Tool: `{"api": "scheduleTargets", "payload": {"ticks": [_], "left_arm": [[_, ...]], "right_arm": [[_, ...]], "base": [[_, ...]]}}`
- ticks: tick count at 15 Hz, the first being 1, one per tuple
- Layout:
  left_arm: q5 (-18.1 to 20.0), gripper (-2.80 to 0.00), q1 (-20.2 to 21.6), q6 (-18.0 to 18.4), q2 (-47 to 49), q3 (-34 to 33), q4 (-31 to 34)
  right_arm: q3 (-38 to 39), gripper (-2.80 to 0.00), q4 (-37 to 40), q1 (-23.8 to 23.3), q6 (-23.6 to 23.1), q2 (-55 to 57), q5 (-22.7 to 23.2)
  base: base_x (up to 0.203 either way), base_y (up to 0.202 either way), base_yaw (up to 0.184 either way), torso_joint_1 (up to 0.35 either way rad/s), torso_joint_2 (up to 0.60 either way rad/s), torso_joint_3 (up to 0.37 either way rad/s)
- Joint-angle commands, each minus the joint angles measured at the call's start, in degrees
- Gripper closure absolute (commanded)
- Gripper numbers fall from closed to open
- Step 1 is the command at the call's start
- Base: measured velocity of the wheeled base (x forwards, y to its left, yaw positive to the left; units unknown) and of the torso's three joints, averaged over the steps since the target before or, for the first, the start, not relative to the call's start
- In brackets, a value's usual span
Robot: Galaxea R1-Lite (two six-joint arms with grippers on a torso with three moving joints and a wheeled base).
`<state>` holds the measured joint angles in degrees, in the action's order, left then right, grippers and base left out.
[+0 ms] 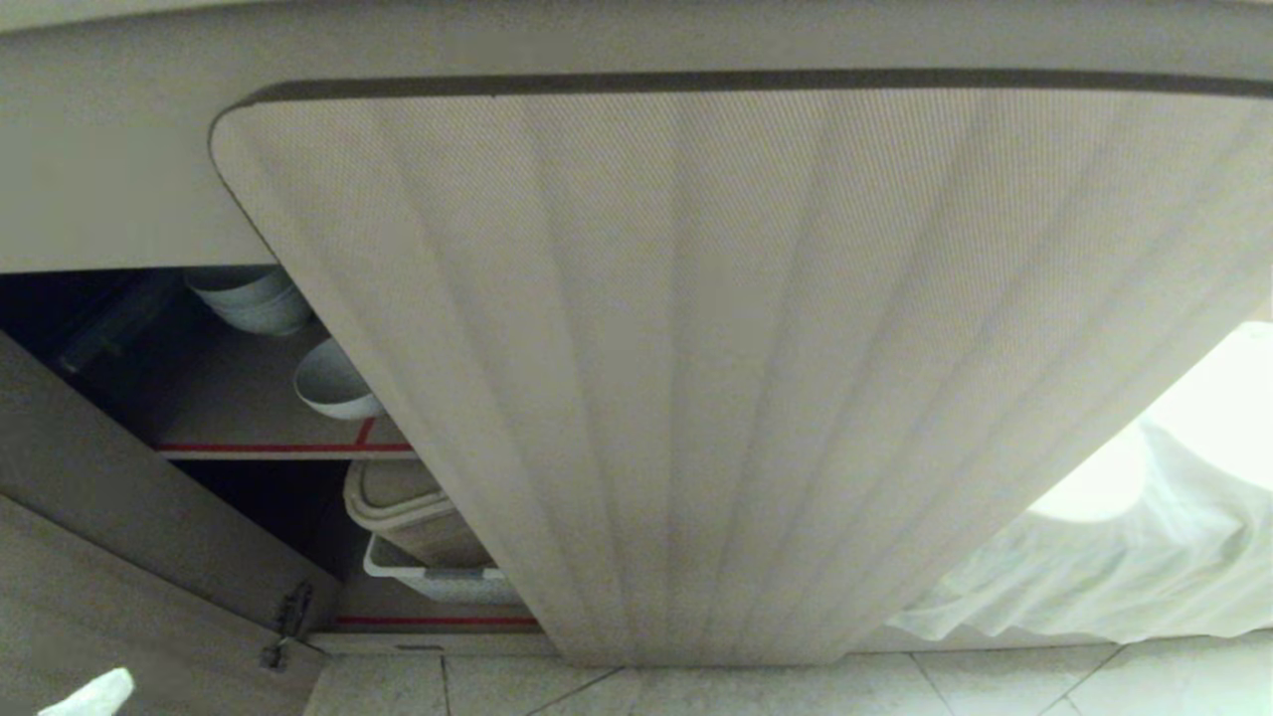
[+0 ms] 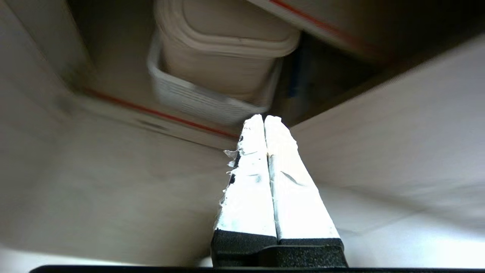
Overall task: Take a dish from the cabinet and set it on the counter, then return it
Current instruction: Take the bowl from the cabinet
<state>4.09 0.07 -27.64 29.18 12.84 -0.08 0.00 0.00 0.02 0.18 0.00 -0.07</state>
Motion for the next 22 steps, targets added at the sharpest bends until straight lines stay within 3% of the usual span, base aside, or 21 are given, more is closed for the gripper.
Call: {"api": "scheduleTargets", "payload": {"ticks": [1,5,8,11,16,22], "left_arm": [[0.57,0.00,0.01,-12.16,5.40,0.01,-2.40],[0.60,0.00,0.19,-23.78,12.42,-0.51,-7.27],[0.44,0.00,0.24,-28.60,18.30,-0.69,-12.32],[0.09,0.00,0.43,-31.11,24.89,-0.19,-17.59],[0.04,0.00,0.80,-33.37,31.41,3.26,-18.54],[0.47,0.00,0.81,-35.11,32.25,3.23,-22.51]], "right_arm": [[0.00,0.00,-0.07,-0.02,-0.01,0.00,-0.01],[0.00,0.00,-0.09,-0.02,-0.01,0.00,-0.01],[0.00,0.00,0.00,0.06,-0.01,0.00,-0.01],[0.00,0.00,0.00,-0.02,-0.01,0.00,-0.01],[0.00,0.00,-0.02,-0.02,-0.01,0.00,-0.01],[0.00,0.00,0.00,0.03,-0.01,0.00,-0.01]], "base": [[0.000,0.000,0.000,0.000,0.00,0.000],[0.000,0.000,0.000,0.000,0.00,0.000],[0.000,0.000,0.000,0.000,0.00,0.000],[0.000,0.000,0.000,0.000,0.00,0.000],[0.000,0.000,0.000,0.000,0.00,0.000],[0.000,0.000,0.000,0.000,0.00,0.000]]}}
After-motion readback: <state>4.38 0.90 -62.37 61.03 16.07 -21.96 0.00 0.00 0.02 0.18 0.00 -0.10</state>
